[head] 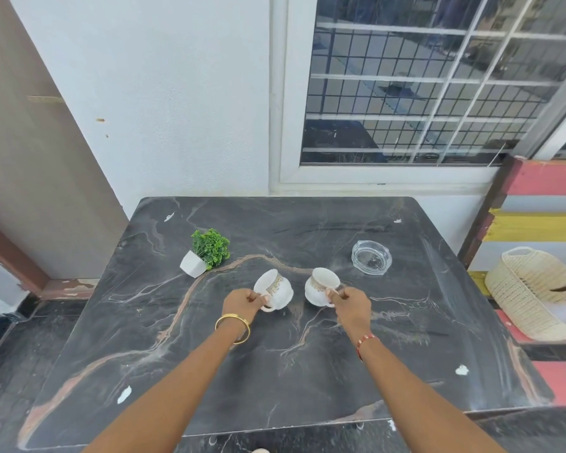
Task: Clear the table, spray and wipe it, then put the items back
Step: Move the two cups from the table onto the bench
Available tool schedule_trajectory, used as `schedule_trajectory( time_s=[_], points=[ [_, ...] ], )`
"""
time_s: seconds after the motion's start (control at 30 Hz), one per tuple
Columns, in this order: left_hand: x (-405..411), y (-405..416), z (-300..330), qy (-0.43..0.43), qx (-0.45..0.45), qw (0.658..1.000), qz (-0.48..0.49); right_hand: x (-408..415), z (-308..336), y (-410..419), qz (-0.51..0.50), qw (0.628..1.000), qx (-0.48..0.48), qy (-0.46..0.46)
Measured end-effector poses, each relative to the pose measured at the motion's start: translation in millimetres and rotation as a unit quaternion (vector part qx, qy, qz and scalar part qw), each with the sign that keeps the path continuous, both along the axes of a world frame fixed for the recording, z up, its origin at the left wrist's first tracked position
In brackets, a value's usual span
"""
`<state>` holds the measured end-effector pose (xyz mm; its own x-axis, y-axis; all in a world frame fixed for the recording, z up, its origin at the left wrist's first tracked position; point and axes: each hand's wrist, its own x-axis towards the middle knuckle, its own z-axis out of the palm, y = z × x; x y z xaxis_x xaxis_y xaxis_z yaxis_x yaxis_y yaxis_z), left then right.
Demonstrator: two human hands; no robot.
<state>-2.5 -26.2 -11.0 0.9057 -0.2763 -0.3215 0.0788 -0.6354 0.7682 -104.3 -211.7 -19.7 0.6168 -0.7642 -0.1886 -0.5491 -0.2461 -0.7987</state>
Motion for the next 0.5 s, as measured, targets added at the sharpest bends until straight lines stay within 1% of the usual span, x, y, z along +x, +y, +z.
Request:
schedule_trajectory(
  time_s=[0.07, 0.13, 0.23, 0.3, 0.4, 0.5],
  points=[
    [-5, -2, 1, -0.021, 0.011, 0.999, -0.028, -1, 2, 3, 0.051, 0.997, -0.051, 0.006],
    [-10, -3, 0, -0.042, 0.017, 0.998, -0.045, -4, 1, 4, 0.066, 0.995, -0.08, 0.013],
    [-15, -1, -4, -0.061, 0.032, 0.996, -0.065, -7, -5, 5, 0.063, 0.995, -0.079, 0.016],
    [-16, 0, -9, -0.045, 0.031, 0.996, -0.067, -10, -9, 5, 0.062, 0.996, -0.064, 0.013],
    [-19, -1, -13, -0.009, 0.002, 0.997, -0.073, -11, -12, 4, 0.051, 0.999, -0.005, -0.003],
    [-22, -3, -11, 0.007, -0.025, 0.996, -0.085, -11, -11, 6, -0.004, 0.989, 0.142, -0.039]
  ],
)
